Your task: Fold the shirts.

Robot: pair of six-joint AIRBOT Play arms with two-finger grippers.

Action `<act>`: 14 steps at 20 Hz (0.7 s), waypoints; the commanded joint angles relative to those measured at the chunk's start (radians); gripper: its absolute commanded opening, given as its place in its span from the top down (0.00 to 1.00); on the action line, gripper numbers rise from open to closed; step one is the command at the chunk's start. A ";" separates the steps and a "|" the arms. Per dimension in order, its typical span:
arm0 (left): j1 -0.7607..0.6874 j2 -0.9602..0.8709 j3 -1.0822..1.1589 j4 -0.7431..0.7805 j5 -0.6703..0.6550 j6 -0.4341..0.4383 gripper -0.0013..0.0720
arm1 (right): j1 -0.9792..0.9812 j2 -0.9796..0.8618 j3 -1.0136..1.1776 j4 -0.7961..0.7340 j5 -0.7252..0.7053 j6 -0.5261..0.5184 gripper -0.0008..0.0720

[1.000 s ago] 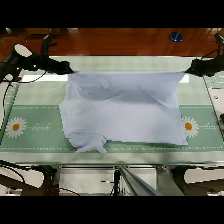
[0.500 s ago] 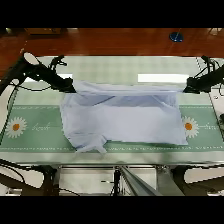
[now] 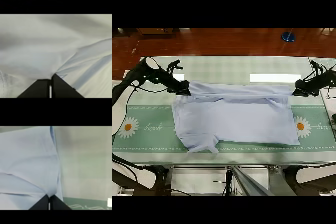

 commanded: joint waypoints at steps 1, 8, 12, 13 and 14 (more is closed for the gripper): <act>0.007 0.006 0.001 -0.005 0.004 -0.014 0.76 | 0.001 -0.002 0.000 0.031 0.029 0.005 0.78; 0.214 0.116 0.096 0.012 -0.262 0.003 0.33 | -0.068 0.083 0.030 -0.121 0.255 -0.017 0.23; 0.328 0.307 -0.226 -0.045 -0.289 0.039 0.20 | -0.174 0.246 -0.212 -0.018 0.263 -0.063 0.24; 0.348 0.374 -0.343 -0.069 -0.257 0.069 0.20 | -0.207 0.307 -0.297 0.018 0.236 -0.097 0.24; 0.366 0.432 -0.444 -0.085 -0.233 0.098 0.20 | -0.237 0.365 -0.368 0.034 0.199 -0.112 0.24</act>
